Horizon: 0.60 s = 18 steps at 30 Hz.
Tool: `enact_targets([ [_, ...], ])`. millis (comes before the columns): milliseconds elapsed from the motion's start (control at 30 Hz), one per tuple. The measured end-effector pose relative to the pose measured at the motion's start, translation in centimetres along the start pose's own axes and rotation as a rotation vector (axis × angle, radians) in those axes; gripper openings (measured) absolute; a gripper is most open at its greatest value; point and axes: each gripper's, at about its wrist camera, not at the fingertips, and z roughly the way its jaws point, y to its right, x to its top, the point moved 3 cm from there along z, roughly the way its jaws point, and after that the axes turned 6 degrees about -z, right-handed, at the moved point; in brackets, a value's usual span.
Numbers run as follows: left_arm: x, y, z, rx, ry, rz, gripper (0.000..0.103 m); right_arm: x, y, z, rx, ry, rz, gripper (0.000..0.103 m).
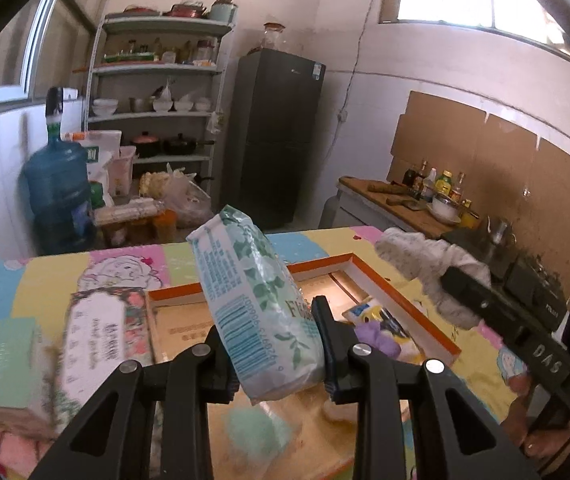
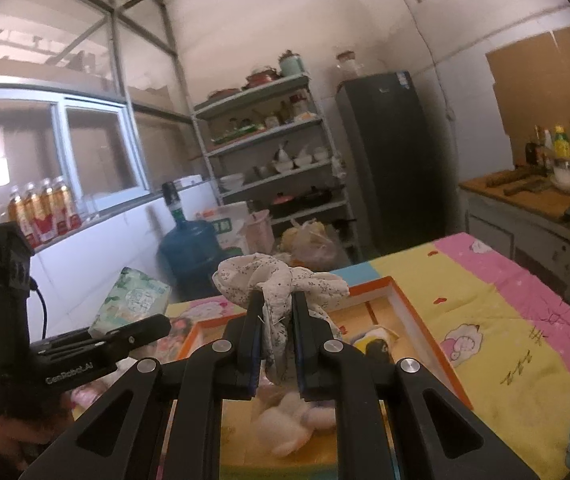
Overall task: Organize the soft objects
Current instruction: 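Carry the wipes pack with the left gripper while the right carries the floral cloth over the box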
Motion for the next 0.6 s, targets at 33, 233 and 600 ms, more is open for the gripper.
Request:
enact_targets([
  [33, 0.1, 0.0, 0.6, 0.001, -0.006, -0.008, 0.032, 0.0, 0.5, 1.0, -0.005, -0.024, 0.016, 0.013],
  [233, 0.0, -0.8, 4.1, 0.010, -0.059, -0.073, 0.032, -0.6, 1.6, 4.8, -0.002, -0.104, 0.032, 0.013],
  [600, -1.4, -1.9, 9.0, 0.016, -0.158, -0.137, 0.032, -2.3, 4.4, 8.8, -0.041, -0.188, 0.116, 0.013],
])
